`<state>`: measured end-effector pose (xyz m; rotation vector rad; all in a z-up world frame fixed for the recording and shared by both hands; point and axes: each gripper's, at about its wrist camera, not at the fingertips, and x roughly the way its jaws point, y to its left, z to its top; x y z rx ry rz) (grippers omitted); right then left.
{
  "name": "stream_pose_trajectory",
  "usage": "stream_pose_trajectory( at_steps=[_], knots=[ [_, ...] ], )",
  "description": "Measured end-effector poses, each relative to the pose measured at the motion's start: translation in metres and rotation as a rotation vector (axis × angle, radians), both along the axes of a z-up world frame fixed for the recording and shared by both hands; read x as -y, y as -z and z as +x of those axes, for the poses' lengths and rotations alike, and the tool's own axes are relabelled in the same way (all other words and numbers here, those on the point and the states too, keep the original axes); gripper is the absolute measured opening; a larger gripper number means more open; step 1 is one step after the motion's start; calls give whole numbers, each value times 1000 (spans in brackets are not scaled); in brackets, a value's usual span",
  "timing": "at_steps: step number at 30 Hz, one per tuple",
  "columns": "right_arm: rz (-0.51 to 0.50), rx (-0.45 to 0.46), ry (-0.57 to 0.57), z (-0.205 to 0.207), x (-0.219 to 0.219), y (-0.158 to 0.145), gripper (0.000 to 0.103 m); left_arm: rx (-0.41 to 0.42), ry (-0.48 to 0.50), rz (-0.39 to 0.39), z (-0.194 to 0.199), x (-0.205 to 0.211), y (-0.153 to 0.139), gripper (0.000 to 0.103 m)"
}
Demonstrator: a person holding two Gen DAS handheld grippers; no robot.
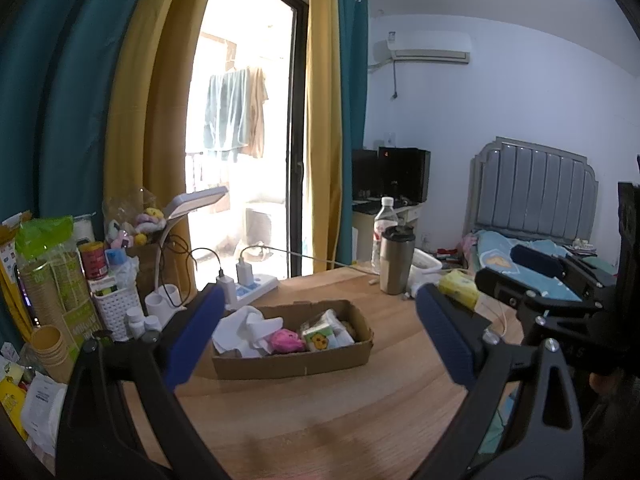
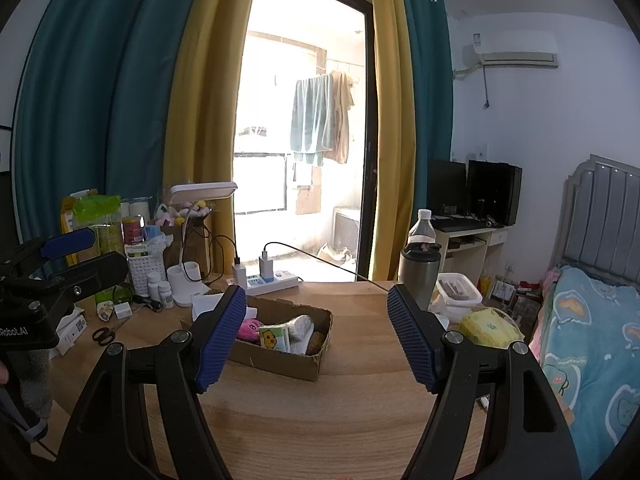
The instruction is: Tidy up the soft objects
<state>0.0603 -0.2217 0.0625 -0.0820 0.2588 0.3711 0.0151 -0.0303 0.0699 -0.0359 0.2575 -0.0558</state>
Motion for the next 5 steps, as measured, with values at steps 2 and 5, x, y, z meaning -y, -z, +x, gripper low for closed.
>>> stream_pose_trajectory(
  at_steps=[2, 5],
  knots=[
    [0, -4, -2, 1, 0, 3, 76, -4, 6, -2, 1, 0, 2, 97],
    [5, -22, -10, 7, -1, 13, 76, -34, 5, 3, 7, -1, 10, 97]
  ],
)
